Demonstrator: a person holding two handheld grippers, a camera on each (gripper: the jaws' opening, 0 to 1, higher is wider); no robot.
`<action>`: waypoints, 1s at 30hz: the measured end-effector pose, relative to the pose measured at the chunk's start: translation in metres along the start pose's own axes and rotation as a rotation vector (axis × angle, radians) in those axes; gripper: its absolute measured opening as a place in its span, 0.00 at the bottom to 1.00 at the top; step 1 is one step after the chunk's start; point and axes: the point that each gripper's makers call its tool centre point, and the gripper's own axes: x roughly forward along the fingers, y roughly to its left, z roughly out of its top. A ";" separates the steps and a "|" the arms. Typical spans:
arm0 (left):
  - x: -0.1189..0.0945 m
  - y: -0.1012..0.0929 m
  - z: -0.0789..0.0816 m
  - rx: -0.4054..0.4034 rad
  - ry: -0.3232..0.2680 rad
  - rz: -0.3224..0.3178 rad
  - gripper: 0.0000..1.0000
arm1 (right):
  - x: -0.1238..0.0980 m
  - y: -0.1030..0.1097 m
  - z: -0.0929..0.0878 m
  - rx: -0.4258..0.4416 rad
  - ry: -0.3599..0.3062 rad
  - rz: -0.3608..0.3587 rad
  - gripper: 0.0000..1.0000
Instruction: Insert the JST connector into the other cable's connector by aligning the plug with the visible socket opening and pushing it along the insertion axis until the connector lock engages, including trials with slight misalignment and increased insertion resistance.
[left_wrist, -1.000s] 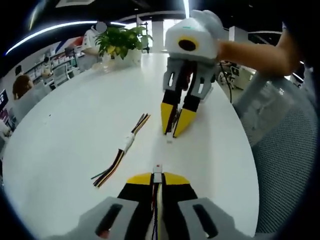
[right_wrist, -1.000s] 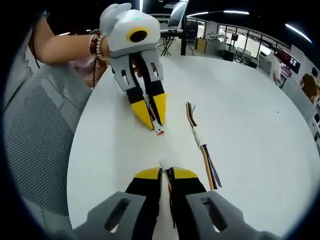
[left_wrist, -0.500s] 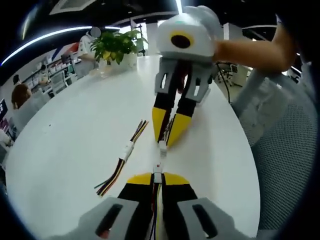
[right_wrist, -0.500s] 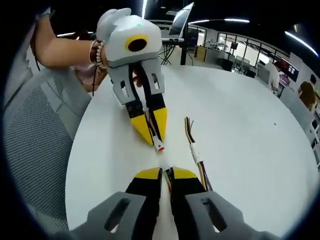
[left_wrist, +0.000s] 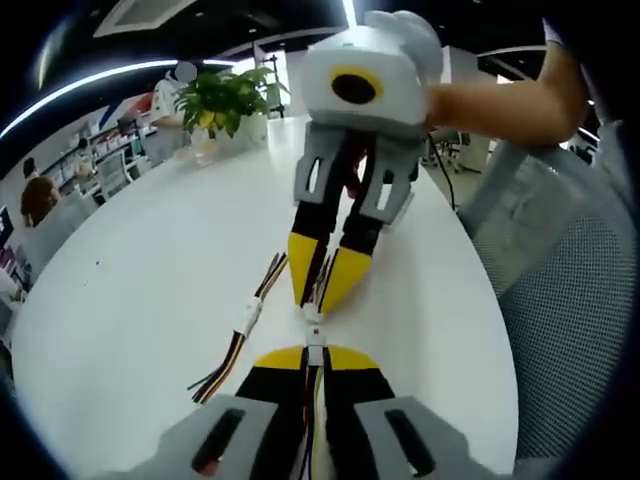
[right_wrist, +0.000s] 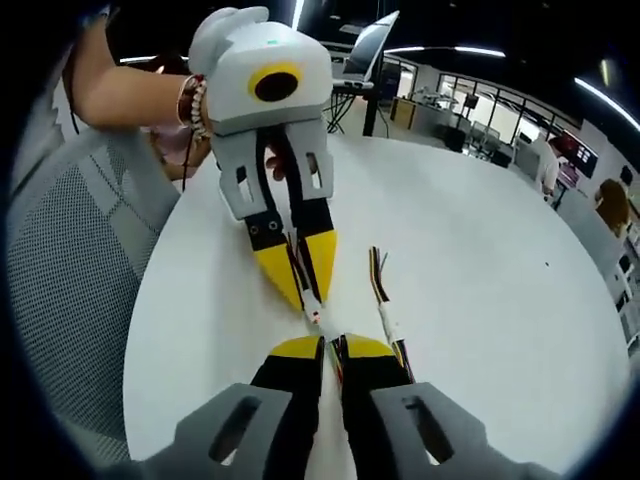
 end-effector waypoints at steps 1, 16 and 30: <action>0.000 0.000 0.001 -0.004 -0.003 -0.001 0.00 | 0.001 0.001 -0.001 0.001 0.007 0.004 0.04; 0.004 -0.004 0.000 0.063 0.034 0.004 0.00 | 0.003 0.004 -0.005 0.024 0.056 0.004 0.04; 0.008 -0.002 -0.007 0.048 0.053 0.015 0.00 | 0.011 0.002 -0.010 0.067 0.116 -0.026 0.04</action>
